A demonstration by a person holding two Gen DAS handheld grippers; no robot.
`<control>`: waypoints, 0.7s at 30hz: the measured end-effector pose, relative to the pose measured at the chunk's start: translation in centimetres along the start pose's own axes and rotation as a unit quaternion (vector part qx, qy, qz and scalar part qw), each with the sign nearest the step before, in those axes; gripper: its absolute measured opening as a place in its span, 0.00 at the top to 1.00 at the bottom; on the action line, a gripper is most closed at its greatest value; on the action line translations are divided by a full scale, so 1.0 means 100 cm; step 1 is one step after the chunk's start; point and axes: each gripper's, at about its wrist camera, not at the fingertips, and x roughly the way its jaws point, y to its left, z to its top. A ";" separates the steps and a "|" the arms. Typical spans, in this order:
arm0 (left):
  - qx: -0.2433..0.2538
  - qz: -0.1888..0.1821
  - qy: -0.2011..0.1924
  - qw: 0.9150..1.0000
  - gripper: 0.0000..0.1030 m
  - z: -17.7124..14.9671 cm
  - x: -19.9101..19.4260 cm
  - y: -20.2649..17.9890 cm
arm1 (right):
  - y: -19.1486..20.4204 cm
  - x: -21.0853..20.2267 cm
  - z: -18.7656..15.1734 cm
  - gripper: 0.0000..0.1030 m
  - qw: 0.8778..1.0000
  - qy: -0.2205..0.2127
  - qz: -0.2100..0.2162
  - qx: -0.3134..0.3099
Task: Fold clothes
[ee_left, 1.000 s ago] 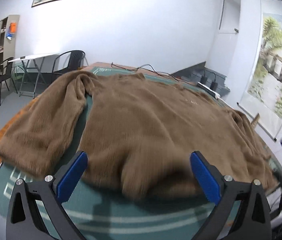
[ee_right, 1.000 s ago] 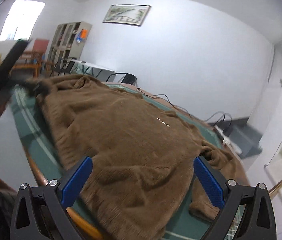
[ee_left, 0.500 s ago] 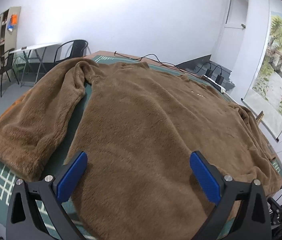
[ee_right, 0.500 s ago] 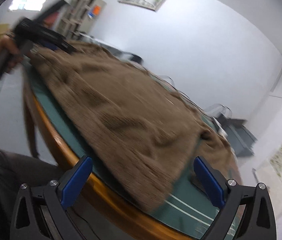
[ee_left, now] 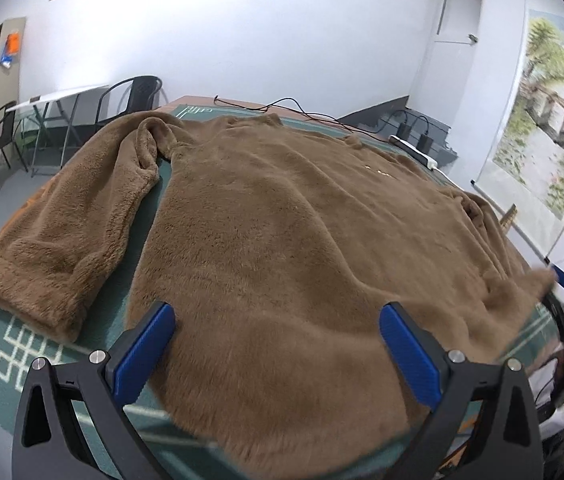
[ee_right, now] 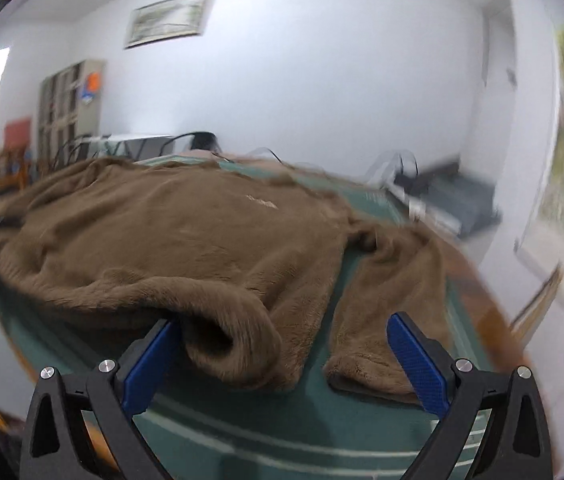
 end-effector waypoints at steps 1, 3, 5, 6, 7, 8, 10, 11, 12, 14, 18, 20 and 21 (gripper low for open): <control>0.003 0.000 0.000 1.000 0.00 -0.002 -0.004 0.001 | -0.007 0.009 0.001 0.01 1.000 0.015 0.001 0.016; 0.006 0.001 0.004 1.000 0.00 -0.008 -0.013 0.003 | -0.018 0.023 0.003 0.01 0.998 0.036 0.008 0.046; 0.012 0.004 0.012 1.000 0.00 -0.016 -0.021 0.005 | -0.024 0.030 0.003 0.01 0.997 0.047 0.019 0.063; 0.017 0.008 0.016 1.000 0.00 -0.019 -0.024 0.005 | -0.024 0.031 0.002 0.01 0.997 0.049 0.019 0.062; 0.025 0.012 0.023 0.999 0.00 -0.023 -0.025 0.004 | -0.022 0.029 0.002 0.01 0.997 0.048 0.017 0.057; 0.033 0.015 0.030 0.999 0.00 -0.027 -0.026 0.002 | -0.020 0.030 0.003 0.01 0.997 0.048 0.015 0.051; 0.053 0.023 0.040 0.998 0.00 -0.033 -0.024 -0.004 | -0.017 0.030 0.003 0.01 0.998 0.047 0.012 0.040; 0.064 0.030 0.043 0.997 0.00 -0.036 -0.022 -0.007 | -0.016 0.030 0.003 0.01 0.998 0.046 0.013 0.039; 0.073 0.034 0.046 0.996 0.00 -0.037 -0.019 -0.010 | -0.016 0.030 0.003 0.01 0.998 0.045 0.015 0.040; 0.076 0.035 0.049 0.995 0.00 -0.037 -0.013 -0.013 | -0.016 0.030 0.004 0.01 0.998 0.044 0.017 0.041; 0.036 0.014 0.043 0.998 0.00 -0.030 -0.006 -0.006 | -0.015 0.028 0.004 0.01 0.998 0.042 0.017 0.041; 0.008 0.004 0.038 0.999 0.00 -0.027 -0.004 0.001 | -0.014 0.024 0.003 0.01 0.998 0.040 0.014 0.039; -0.007 -0.002 0.034 0.999 0.00 -0.025 -0.004 0.005 | -0.014 0.023 0.003 0.01 0.998 0.039 0.013 0.038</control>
